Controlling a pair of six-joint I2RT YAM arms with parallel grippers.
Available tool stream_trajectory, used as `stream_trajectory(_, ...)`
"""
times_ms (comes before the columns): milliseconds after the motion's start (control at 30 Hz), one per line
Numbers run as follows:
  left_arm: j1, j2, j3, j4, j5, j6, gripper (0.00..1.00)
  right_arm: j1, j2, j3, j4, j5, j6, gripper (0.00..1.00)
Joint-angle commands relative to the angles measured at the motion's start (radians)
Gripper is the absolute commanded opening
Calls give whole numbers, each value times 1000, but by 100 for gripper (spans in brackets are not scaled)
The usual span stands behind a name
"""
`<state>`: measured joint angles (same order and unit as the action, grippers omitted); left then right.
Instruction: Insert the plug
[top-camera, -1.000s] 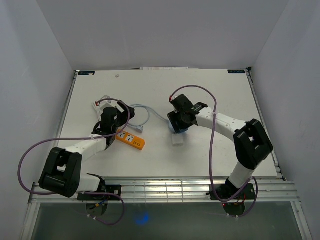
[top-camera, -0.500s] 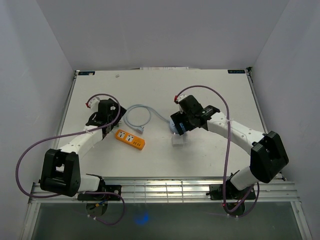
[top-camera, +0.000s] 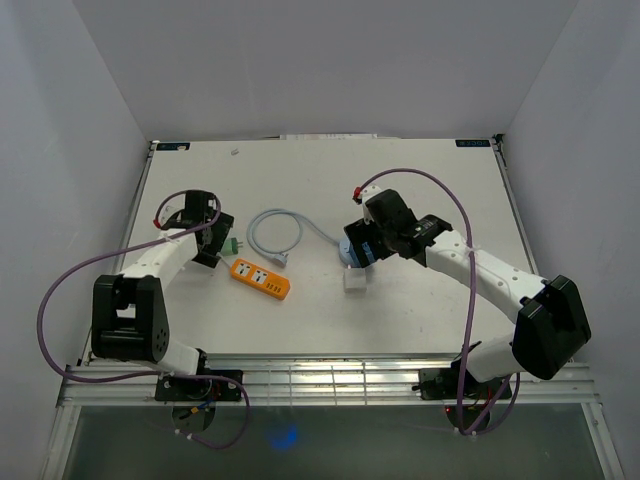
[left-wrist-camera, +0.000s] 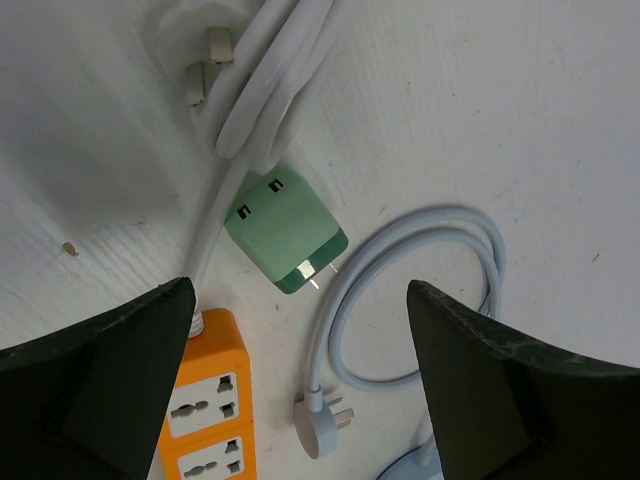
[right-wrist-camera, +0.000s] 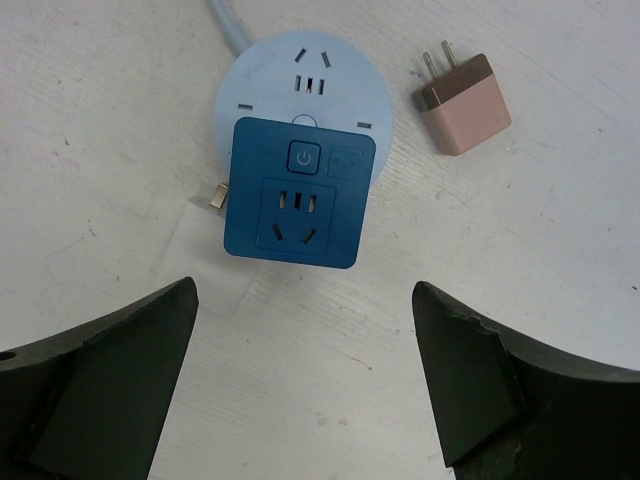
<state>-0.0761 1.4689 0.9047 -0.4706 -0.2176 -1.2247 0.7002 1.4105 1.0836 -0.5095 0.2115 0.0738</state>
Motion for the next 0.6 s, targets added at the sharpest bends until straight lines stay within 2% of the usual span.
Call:
stream_trajectory(0, -1, -4, 51, -68, 3, -102, 98, -5, -25, 2, 37, -15, -11, 93)
stream_trajectory(267, 1, 24, 97, -186, 4, -257, 96, -7, -44, -7, 49, -4, -8, 94)
stream_trajectory(567, -1, 113, 132, -197, 8, -292, 94, -8, -93, -14, 57, -3, -8, 94)
